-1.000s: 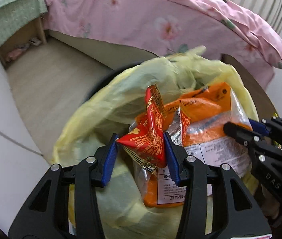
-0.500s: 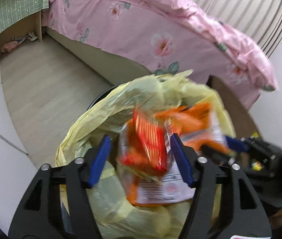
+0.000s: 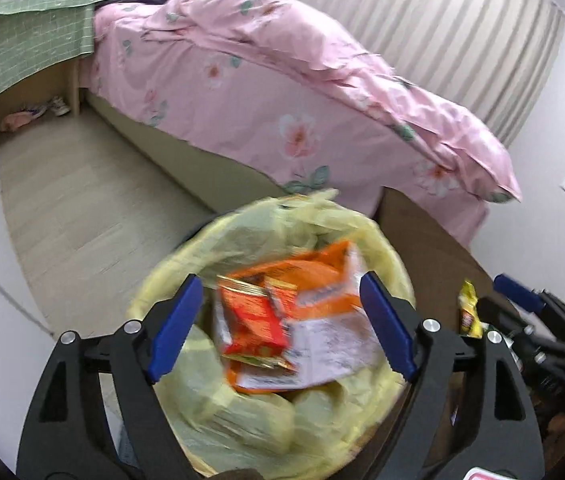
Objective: Collect trash
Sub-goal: 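Carry both wrappers to the yellow bag and open both grippers to drop them, then grasp the yellow snack packet with the left gripper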
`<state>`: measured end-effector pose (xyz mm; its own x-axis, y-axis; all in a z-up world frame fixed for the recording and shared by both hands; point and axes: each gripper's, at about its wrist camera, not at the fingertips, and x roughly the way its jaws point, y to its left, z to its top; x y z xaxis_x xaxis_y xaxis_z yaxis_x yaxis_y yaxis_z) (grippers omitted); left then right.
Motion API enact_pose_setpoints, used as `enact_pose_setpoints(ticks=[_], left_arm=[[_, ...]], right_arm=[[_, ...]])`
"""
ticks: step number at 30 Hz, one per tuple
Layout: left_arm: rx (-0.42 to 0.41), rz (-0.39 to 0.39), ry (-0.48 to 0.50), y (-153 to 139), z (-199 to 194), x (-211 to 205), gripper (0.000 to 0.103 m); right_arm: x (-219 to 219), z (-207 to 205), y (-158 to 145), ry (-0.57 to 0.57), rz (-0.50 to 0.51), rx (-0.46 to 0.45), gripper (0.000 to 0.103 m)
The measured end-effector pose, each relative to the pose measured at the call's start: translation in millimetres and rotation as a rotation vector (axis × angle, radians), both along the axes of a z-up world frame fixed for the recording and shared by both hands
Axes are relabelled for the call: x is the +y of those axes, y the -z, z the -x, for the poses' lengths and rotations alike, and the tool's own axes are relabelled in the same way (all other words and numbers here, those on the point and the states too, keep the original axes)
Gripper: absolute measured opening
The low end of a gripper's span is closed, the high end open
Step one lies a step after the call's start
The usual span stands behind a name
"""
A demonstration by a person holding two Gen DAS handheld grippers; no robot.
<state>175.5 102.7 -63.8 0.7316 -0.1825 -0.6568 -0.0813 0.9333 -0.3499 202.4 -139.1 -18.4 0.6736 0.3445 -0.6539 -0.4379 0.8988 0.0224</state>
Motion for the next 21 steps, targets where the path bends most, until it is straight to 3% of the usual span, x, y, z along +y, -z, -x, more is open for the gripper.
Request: enact_pose_setpoints(ticks=[4,7,15,21], left_arm=[[0.031,0.006,0.095,2,6,-29,0.077],[0.012,-0.025,0.168,-3,16,-60,0.077],[-0.043,-0.091,0.429,-12,42,-144,0.077],[-0.043,-0.087,0.569,-7,51,-187,0.077]], right_arm=[[-51,30,-15,0.037,-0.110,-0.081,0.068],[-80,55,-19,0.063,-0.131,-0.133,0.068],[-143,110,-1,0.263,0.074,-0.116,0.068],[-183,138,22,0.365,0.066,-0.079,0.068]])
